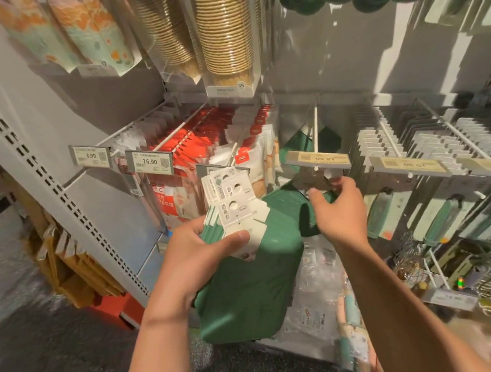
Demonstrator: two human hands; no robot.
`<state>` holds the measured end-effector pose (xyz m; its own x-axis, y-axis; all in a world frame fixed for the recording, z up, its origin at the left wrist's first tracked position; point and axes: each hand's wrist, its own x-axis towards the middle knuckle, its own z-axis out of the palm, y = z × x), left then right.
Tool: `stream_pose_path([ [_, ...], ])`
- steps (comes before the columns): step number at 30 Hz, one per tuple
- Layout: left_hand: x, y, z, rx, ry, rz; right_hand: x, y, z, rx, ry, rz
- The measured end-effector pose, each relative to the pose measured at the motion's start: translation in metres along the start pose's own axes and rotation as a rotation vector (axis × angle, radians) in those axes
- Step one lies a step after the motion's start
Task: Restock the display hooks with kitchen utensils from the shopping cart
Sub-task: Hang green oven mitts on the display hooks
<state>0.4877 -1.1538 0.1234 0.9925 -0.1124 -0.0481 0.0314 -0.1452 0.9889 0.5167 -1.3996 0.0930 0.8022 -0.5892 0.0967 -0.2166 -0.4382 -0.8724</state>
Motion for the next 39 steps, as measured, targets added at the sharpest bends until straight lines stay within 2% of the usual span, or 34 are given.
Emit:
stream_pose_path([
  [3,0.004,-0.002,0.004,-0.016,-0.074,0.017,-0.030,-0.009,0.000,0.174,-0.148,-0.140],
  [6,0.011,-0.006,0.009,-0.008,-0.187,0.017,-0.042,-0.014,-0.002,0.110,-0.505,-0.231],
  [8,0.016,-0.013,0.013,-0.003,-0.253,0.015,-0.043,-0.012,-0.005,0.076,-0.593,-0.240],
  [10,0.019,-0.018,0.021,-0.014,-0.305,0.001,-0.044,-0.003,-0.007,0.023,-0.519,-0.262],
  [12,0.023,-0.020,0.034,0.000,-0.345,-0.004,-0.046,0.006,-0.009,-0.068,-0.344,-0.271],
  [14,0.026,-0.018,0.050,0.038,-0.379,-0.010,-0.045,0.012,-0.014,-0.162,-0.232,-0.198],
  [19,0.031,-0.010,0.070,0.096,-0.489,-0.031,-0.037,0.020,-0.031,-0.187,-0.182,0.000],
  [23,0.028,-0.014,0.069,-0.106,-0.580,-0.284,-0.038,0.031,-0.034,-0.198,-0.185,0.039],
  [25,0.028,-0.019,0.071,-0.178,-0.609,-0.354,-0.039,0.035,-0.036,-0.214,-0.176,0.036],
  [33,0.027,-0.026,0.074,-0.169,-0.581,-0.282,-0.043,0.028,-0.032,-0.172,-0.082,0.082],
  [37,0.020,-0.022,0.073,-0.161,-0.444,-0.266,-0.041,0.017,-0.031,-0.146,-0.114,0.071],
  [39,0.018,-0.021,0.070,-0.164,-0.384,-0.240,-0.043,0.016,-0.028,-0.103,-0.081,-0.033],
])
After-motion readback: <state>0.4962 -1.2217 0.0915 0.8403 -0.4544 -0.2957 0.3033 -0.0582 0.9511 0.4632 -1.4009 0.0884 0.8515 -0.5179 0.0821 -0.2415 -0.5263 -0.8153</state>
